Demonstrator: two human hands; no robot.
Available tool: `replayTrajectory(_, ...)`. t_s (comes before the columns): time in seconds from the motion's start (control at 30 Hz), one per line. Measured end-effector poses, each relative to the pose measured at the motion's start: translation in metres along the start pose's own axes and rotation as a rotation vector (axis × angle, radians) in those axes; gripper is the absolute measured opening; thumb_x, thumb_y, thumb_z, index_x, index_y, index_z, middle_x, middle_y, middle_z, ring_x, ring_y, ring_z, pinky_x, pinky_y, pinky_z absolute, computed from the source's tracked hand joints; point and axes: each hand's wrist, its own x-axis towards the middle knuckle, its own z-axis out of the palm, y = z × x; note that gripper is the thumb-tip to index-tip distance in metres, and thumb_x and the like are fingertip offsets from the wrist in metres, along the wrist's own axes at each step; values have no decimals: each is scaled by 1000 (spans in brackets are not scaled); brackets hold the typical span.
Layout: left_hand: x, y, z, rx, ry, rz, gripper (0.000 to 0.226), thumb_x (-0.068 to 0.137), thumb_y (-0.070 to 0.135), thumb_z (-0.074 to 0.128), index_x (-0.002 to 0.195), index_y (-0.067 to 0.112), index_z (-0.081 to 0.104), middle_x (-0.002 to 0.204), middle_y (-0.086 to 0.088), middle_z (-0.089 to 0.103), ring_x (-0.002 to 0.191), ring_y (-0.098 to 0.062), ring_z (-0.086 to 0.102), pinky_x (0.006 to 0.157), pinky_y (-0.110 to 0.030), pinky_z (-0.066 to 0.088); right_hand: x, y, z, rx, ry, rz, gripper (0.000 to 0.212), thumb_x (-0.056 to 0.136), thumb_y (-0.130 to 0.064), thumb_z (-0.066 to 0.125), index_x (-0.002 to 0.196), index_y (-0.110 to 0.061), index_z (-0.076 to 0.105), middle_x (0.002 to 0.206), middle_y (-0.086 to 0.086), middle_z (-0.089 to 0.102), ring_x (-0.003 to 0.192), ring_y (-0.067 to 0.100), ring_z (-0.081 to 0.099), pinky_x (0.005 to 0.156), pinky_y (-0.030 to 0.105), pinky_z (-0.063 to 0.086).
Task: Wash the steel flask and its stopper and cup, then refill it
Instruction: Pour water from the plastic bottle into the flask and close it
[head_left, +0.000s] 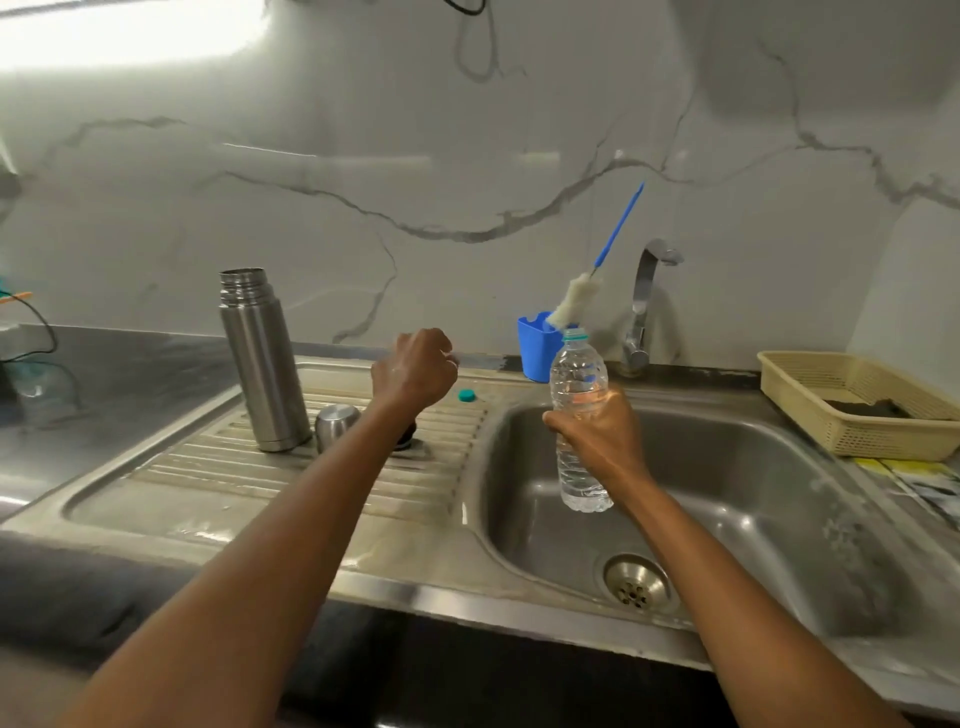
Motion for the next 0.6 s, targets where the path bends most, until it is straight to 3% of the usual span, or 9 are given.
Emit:
replayTrajectory(0.2,-38,-24,-29,-20,236,-163,37,95,26,61,129,12,60,129,-14,57,120,-33,52,90,-45,50,-8,-5,-5,-6,10,-14,27,72,-18,85,94,-10,71,75,2,74,59,8,69,48,15,48)
replayTrajectory(0.33,-46,-43,-51,64,383,-272,43,93,31,62,125,4,55,124,-21,52,114,-37,48,93,-47,46,-8,-3,-6,-20,15,-2,32,70,-20,85,96,-11,70,75,1,74,59,8,69,48,16,48)
replayTrajectory(0.47,-48,-57,-65,122,439,-400,59,90,35,67,128,-2,43,130,-24,45,117,-40,45,96,-49,44,-8,-3,-4,-16,20,-9,28,70,-16,85,93,-10,70,73,3,73,56,7,67,48,16,48)
replayTrajectory(0.6,-42,-70,-63,12,464,-518,71,86,35,71,137,1,34,140,-22,38,127,-40,40,104,-50,39,-5,0,-1,-22,14,-9,24,71,-15,84,90,-10,70,71,3,73,56,9,67,51,21,50)
